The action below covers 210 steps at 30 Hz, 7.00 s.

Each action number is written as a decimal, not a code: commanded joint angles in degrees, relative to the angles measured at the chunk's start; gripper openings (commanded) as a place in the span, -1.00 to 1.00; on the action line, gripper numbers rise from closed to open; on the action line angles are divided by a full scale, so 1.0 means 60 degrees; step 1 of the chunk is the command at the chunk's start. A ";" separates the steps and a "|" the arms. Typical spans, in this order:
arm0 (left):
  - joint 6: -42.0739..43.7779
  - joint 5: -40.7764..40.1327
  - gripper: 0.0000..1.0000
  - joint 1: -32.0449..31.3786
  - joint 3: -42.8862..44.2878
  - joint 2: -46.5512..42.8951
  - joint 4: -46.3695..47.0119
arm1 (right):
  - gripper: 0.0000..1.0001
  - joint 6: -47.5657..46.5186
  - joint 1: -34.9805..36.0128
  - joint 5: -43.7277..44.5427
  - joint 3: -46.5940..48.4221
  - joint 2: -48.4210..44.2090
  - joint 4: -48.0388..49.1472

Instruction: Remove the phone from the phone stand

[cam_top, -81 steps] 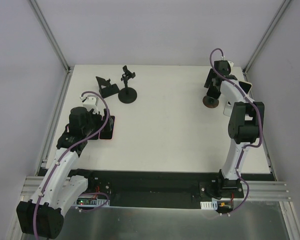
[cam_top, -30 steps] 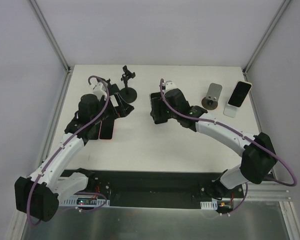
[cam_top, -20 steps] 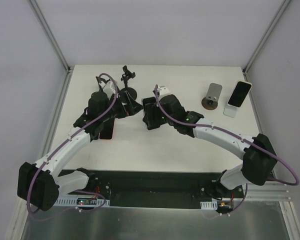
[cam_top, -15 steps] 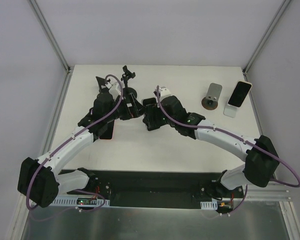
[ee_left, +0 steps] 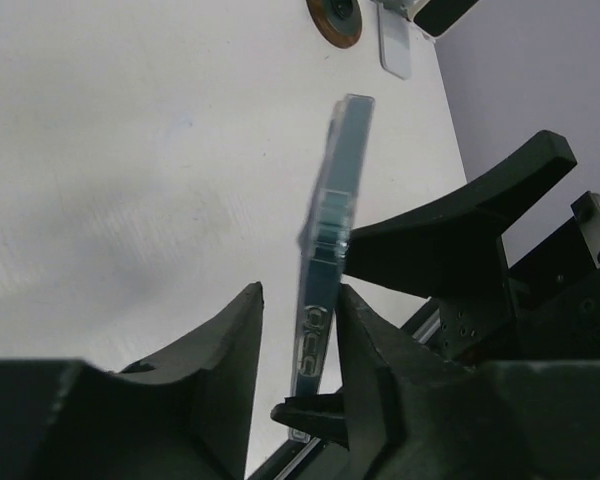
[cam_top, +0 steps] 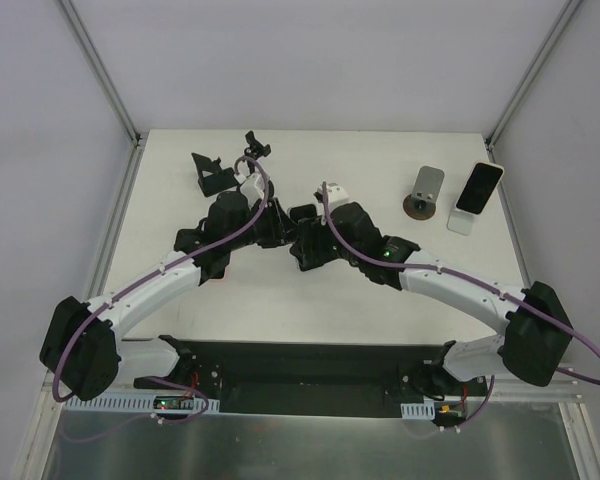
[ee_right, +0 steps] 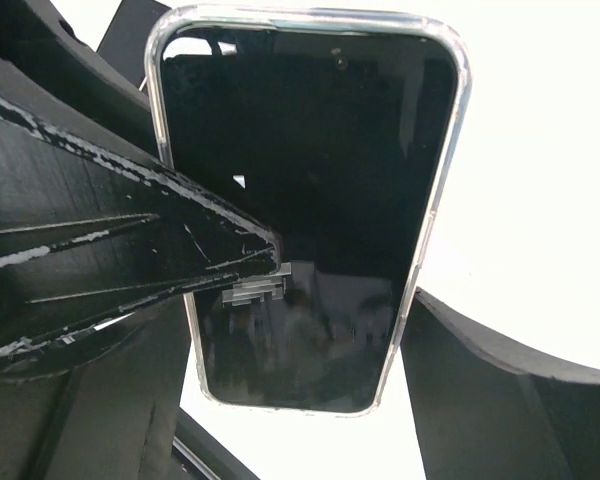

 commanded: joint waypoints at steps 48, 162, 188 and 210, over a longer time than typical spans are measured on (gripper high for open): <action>0.4448 0.1800 -0.78 0.4197 0.3090 0.4655 -0.5860 | 0.93 -0.0584 -0.0487 0.1417 -0.1533 -0.3100 -0.1037; 0.4974 -0.4747 0.98 0.1386 -0.0204 -0.4220 -0.4397 | 0.93 -0.0539 -0.7532 0.1900 0.3665 0.2010 -0.3733; 0.6045 -0.4809 0.98 0.1825 -0.1539 -0.4207 -0.3004 | 0.98 -0.1418 -0.7987 0.1739 0.5923 0.5909 -0.3542; 0.5212 -0.3109 0.98 0.2016 -0.1364 -0.4090 -0.2829 | -0.50 -0.2356 -0.7621 0.0451 0.3963 0.3671 -0.2752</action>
